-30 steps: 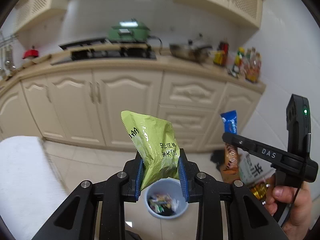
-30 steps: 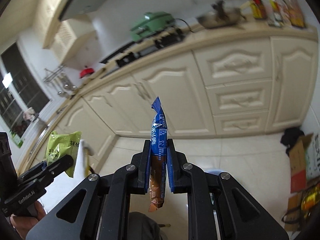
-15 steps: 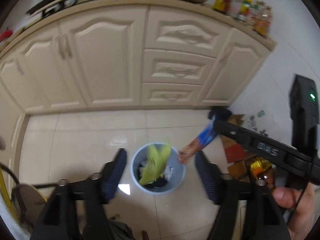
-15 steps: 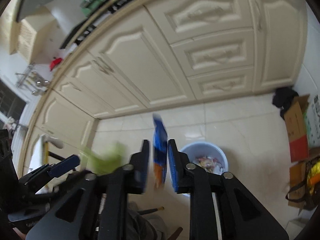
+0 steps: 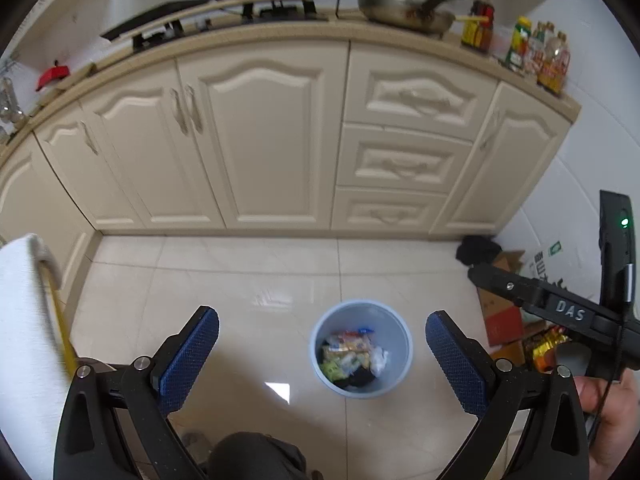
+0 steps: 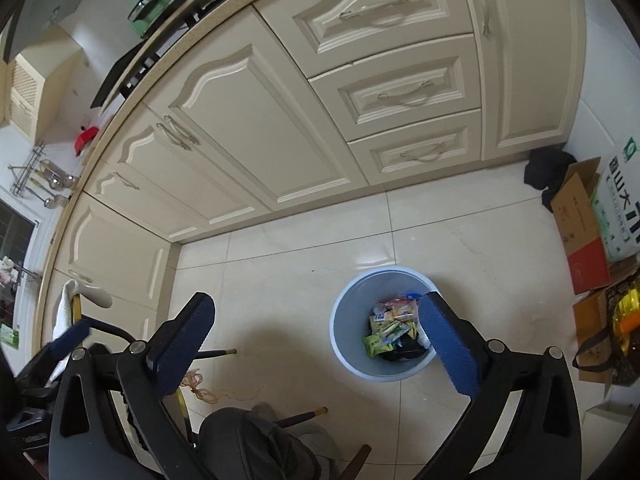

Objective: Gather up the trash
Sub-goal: 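Return both tools to the table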

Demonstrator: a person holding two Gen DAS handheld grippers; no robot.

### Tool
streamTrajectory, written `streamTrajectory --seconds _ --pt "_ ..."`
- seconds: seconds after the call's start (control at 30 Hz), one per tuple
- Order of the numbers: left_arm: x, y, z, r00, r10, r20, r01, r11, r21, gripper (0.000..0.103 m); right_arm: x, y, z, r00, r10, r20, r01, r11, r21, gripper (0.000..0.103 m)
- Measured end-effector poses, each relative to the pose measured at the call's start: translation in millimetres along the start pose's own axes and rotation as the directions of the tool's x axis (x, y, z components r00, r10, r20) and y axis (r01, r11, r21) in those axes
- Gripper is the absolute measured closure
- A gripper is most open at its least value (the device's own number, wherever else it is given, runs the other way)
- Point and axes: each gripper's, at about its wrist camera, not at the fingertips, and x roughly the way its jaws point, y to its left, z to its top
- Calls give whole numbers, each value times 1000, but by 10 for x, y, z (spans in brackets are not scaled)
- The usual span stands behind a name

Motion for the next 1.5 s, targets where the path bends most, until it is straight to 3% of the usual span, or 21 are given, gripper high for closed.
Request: streamTrajectory --seconds 0.17,0.3,0.57,0.67,0.87,1.03,1.37,1.5 --pt "-479 56 -244 997 12 79 -10 1000 -26 1 -167 284 -14 999 33 30 -32 999 -35 0" --pt "-1133 296 -780 989 19 144 -11 998 -55 1 -376 622 -28 995 74 68 -69 994 -85 0" --pt "-2251 860 -1470 964 75 257 -43 991 -126 1 -839 1504 -156 971 196 139 -160 959 -236 0" --pt "-2613 1053 -1719 954 96 283 -52 986 -159 1 -982 1871 -233 957 248 149 -195 933 -302 0" --pt "-3308 1452 -2256 918 175 357 -90 966 -240 1 -1198 2538 -426 931 335 147 -248 873 -420 0" --pt "-3678 1678 -2664 894 234 382 -116 945 -307 1 -1351 3026 -638 910 392 136 -278 819 -502 0" --pt "-4321 1967 -3489 830 395 393 -205 873 -444 1 -1551 3887 -1192 866 496 60 -350 688 -636 0" --pt "-4439 2009 -3716 814 444 373 -232 839 -493 1 -1593 4192 -1424 852 524 23 -368 628 -686 0"
